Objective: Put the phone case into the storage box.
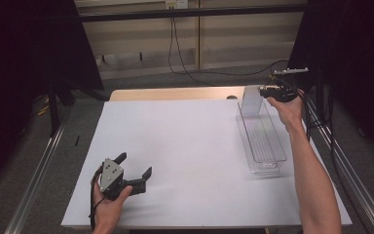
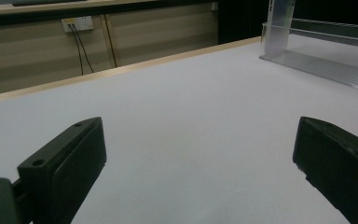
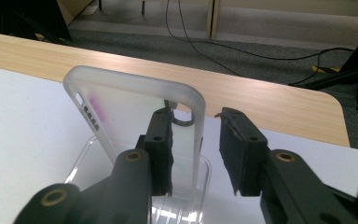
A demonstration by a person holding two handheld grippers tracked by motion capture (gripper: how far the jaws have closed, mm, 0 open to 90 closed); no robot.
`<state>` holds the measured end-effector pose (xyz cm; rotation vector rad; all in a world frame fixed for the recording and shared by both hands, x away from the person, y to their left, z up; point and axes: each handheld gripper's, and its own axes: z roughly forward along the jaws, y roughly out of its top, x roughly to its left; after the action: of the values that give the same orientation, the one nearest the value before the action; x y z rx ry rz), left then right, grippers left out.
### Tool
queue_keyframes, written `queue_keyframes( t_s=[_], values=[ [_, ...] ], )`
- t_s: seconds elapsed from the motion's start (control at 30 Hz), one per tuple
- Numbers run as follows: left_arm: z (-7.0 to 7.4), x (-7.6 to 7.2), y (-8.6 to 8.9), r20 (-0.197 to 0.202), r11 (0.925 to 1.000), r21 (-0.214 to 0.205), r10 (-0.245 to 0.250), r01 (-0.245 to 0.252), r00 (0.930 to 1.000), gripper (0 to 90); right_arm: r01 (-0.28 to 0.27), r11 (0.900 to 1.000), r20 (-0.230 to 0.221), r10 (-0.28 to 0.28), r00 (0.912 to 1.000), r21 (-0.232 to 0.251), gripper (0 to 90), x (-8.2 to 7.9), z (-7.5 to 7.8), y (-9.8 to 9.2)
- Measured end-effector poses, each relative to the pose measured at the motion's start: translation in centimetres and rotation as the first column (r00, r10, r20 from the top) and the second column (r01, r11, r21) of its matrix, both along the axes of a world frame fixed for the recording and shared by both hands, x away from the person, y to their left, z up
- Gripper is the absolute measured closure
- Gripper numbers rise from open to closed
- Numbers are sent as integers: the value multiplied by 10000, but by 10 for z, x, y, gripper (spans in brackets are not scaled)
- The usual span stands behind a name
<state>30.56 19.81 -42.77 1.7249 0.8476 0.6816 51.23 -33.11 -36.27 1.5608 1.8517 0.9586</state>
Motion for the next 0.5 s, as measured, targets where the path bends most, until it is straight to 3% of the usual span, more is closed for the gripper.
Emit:
queue_keyframes(
  t_s=[0.5],
  values=[
    [0, 3, 2, -43, 9998, -143, 103, -104, 9999, 26, 242, 9997, 208, -241, 9995, -57, 324, -6, -5, -1]
  ],
)
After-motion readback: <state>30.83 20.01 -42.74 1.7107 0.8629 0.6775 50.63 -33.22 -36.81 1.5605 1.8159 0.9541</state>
